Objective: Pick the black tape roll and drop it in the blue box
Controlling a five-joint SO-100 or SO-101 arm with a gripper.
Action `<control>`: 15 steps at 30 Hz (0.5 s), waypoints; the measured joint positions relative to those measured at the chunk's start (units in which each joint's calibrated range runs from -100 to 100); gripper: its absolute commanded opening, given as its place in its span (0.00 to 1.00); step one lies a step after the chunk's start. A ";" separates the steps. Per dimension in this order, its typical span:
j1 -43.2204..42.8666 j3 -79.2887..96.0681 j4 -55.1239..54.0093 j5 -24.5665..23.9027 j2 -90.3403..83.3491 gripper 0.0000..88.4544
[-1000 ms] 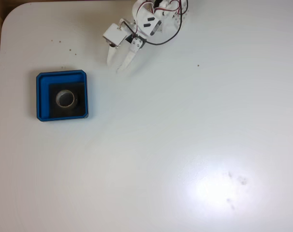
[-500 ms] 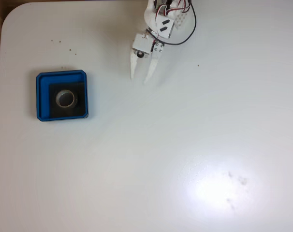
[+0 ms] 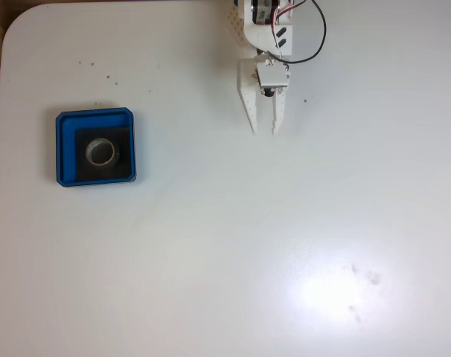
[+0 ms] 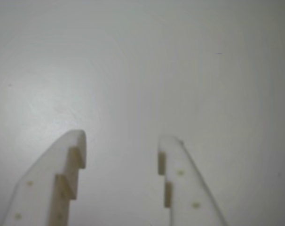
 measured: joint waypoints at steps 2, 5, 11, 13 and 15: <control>0.30 0.00 0.00 0.00 0.00 0.07; -1.39 0.00 0.00 0.00 0.00 0.02; -2.08 0.00 0.00 0.00 0.00 0.02; -2.08 0.00 0.00 0.00 0.00 0.02; -2.08 0.00 0.00 0.00 0.00 0.02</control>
